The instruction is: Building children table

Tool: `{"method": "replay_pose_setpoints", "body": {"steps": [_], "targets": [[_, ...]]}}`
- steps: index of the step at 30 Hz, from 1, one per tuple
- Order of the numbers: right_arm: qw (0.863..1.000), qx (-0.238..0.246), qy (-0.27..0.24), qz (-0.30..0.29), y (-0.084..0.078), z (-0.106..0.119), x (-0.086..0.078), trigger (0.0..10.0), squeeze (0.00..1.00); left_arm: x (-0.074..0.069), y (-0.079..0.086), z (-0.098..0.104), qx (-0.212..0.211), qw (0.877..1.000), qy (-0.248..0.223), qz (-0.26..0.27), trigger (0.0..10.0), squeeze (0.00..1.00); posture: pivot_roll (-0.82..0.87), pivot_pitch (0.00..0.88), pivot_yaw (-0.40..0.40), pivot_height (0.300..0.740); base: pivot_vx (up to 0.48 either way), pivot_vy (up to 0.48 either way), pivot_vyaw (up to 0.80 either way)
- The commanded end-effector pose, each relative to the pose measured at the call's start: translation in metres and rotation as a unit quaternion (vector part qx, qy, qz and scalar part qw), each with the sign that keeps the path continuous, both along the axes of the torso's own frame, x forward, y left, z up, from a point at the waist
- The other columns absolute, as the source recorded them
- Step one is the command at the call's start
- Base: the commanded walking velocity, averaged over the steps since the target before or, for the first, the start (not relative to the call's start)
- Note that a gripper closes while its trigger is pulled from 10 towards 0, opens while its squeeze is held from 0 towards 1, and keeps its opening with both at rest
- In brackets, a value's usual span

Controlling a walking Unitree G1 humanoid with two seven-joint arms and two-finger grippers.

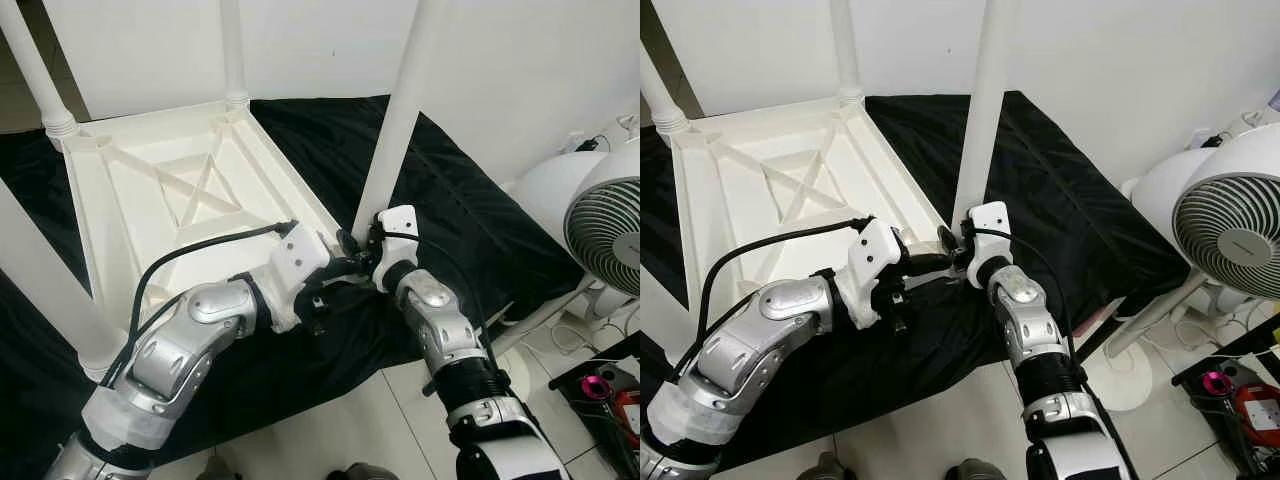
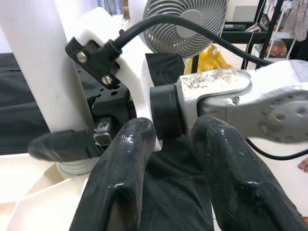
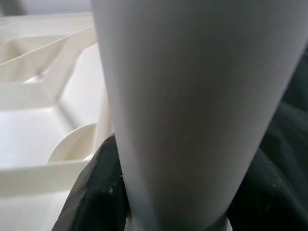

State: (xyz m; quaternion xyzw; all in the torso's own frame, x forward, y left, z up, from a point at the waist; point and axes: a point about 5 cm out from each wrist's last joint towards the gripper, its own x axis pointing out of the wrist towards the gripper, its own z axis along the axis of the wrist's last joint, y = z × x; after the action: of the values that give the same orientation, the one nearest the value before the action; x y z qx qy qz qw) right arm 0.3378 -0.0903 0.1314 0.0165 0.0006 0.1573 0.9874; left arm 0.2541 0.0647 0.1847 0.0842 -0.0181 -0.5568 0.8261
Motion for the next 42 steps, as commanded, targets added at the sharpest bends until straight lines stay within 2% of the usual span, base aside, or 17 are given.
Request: {"method": "replay_pose_setpoints", "body": {"steps": [1,2,4,12,13,22,24,25,27,28,31,33,35,36,37,42], "targets": [[0.998,0.005,0.029,-0.046,0.009,-0.011,-0.004,10.0,0.0,-0.001,0.001,0.0,0.006,1.0,-0.004,-0.007,10.0,0.0,-0.07,0.0,-0.061,0.74,0.0,0.0,0.0],[0.998,0.02,0.027,-0.049,0.017,-0.009,-0.005,10.0,0.0,-0.001,0.002,0.0,0.005,1.0,-0.003,-0.003,10.0,0.0,-0.07,0.001,-0.059,0.74,0.0,0.0,0.0],[0.998,0.028,0.021,-0.044,0.022,-0.006,-0.006,10.0,0.0,-0.002,0.002,0.0,0.005,1.0,-0.002,-0.002,10.0,0.0,-0.07,0.001,-0.059,0.74,0.0,0.0,0.0],[0.999,0.016,0.018,-0.039,0.014,-0.005,-0.008,10.0,0.0,-0.003,0.003,-0.003,0.009,1.0,0.001,-0.004,10.0,0.0,-0.07,0.003,-0.059,0.74,0.0,0.0,0.0],[0.999,0.02,0.017,-0.046,0.009,-0.003,-0.01,10.0,1.0,-0.003,0.004,-0.003,0.011,1.0,-0.001,0.0,10.0,0.0,-0.07,0.003,-0.059,0.74,0.0,0.0,0.0],[0.999,0.029,-0.015,-0.04,0.005,0.008,-0.015,10.0,1.0,0.001,0.007,-0.005,0.015,1.0,-0.008,0.019,10.0,0.0,-0.07,0.002,-0.059,0.74,0.0,0.0,0.0],[0.999,0.014,-0.023,-0.032,-0.002,0.007,-0.016,10.0,1.0,0.003,0.01,-0.005,0.018,0.999,-0.015,0.034,10.0,0.0,-0.07,0.01,-0.059,0.74,0.0,0.0,0.0],[0.999,0.009,-0.024,-0.027,-0.005,0.006,-0.016,10.0,0.3,0.004,0.012,-0.005,0.02,0.999,-0.019,0.039,10.0,0.0,-0.07,0.01,-0.059,0.74,0.0,0.0,0.0],[1.0,0.008,-0.026,-0.014,-0.01,0.005,-0.017,10.0,0.3,0.006,0.015,-0.006,0.026,0.998,-0.028,0.054,10.0,0.0,-0.07,0.015,-0.059,0.74,0.0,0.0,0.0],[1.0,0.006,-0.024,0.007,-0.014,0.003,-0.019,10.0,0.0,0.009,0.018,-0.006,0.029,0.996,-0.04,0.069,10.0,0.0,-0.07,0.015,-0.059,0.74,0.0,0.0,0.0],[0.999,-0.005,-0.034,0.04,-0.02,0.004,-0.02,10.0,0.0,0.011,0.023,-0.008,0.037,0.994,-0.056,0.084,10.0,0.0,-0.08,0.028,-0.05,0.74,0.0,0.0,0.0],[0.999,-0.005,-0.034,0.04,-0.02,0.004,-0.02,10.0,0.0,0.011,0.023,-0.008,0.037,0.994,-0.056,0.084,10.0,0.0,-0.08,0.028,-0.05,0.74,0.0,0.0,0.0],[0.996,-0.036,-0.05,0.063,-0.029,0.007,-0.016,10.0,0.0,0.011,0.026,-0.011,0.046,0.993,-0.059,0.09,10.0,0.0,-0.08,0.033,-0.04,0.74,0.0,0.0,0.0],[0.996,-0.036,-0.05,0.063,-0.029,0.007,-0.016,10.0,0.0,0.011,0.026,-0.011,0.046,0.993,-0.059,0.09,10.0,0.0,-0.08,0.033,-0.04,0.74,0.0,0.0,0.0],[0.992,-0.063,-0.059,0.097,-0.039,0.009,-0.009,10.0,0.0,0.01,0.027,-0.015,0.056,0.992,-0.058,0.095,10.0,0.0,-0.08,0.037,-0.032,0.74,0.0,0.0,0.0],[0.986,-0.093,-0.063,0.124,-0.045,0.009,-0.003,10.0,0.0,0.008,0.026,-0.018,0.06,0.992,-0.061,0.096,10.0,0.0,-0.08,0.04,-0.03,0.74,0.0,0.0,0.0]]}}
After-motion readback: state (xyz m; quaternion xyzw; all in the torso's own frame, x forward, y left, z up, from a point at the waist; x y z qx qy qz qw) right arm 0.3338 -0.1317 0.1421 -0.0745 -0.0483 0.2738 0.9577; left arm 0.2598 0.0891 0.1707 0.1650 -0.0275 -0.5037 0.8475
